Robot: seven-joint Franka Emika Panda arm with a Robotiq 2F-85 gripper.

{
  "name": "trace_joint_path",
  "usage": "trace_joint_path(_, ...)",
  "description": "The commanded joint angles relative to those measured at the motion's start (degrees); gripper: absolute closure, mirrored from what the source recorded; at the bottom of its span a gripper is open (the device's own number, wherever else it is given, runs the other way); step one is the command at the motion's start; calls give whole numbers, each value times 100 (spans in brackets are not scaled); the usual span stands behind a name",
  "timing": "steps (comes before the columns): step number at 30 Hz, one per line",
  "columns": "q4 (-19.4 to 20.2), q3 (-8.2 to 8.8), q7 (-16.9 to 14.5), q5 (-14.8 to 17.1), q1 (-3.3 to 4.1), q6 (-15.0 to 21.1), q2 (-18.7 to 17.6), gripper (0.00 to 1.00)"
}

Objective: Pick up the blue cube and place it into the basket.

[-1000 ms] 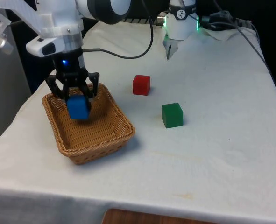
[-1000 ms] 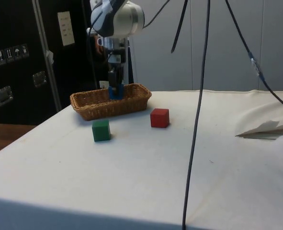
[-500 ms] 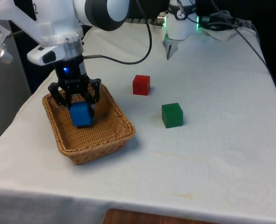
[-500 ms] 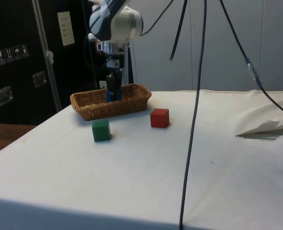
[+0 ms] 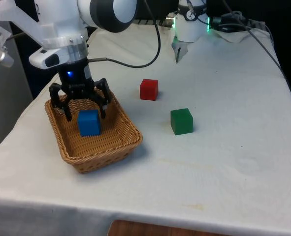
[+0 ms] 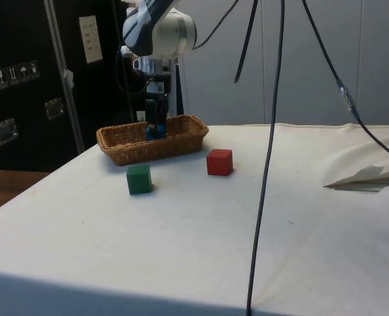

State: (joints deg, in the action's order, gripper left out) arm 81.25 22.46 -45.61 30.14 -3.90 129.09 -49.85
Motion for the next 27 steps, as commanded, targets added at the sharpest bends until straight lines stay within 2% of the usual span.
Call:
trace_joint_path(1, 6, 6, 0, -6, 6, 6, 0, 0)
trace_joint_path(5, 0, 0, 0, 0, 0, 0, 0, 0)
trace_joint_path(12, 23, 138, 155, -74, 109, -178, 269, 0)
trace_joint_path(13, -11, 86, 86, -29, 63, -155, 223, 0)
trace_joint_path(14, 29, 149, 178, -86, 115, -206, 304, 0)
trace_joint_path(21, 63, 241, 350, -143, 223, -378, 561, 0)
trace_joint_path(22, 6, 189, 286, -92, 166, -378, 510, 0)
trace_joint_path(23, 63, 246, 372, -160, 235, -401, 590, 0)
trace_joint_path(27, 63, 264, 476, -241, 286, -476, 728, 0)
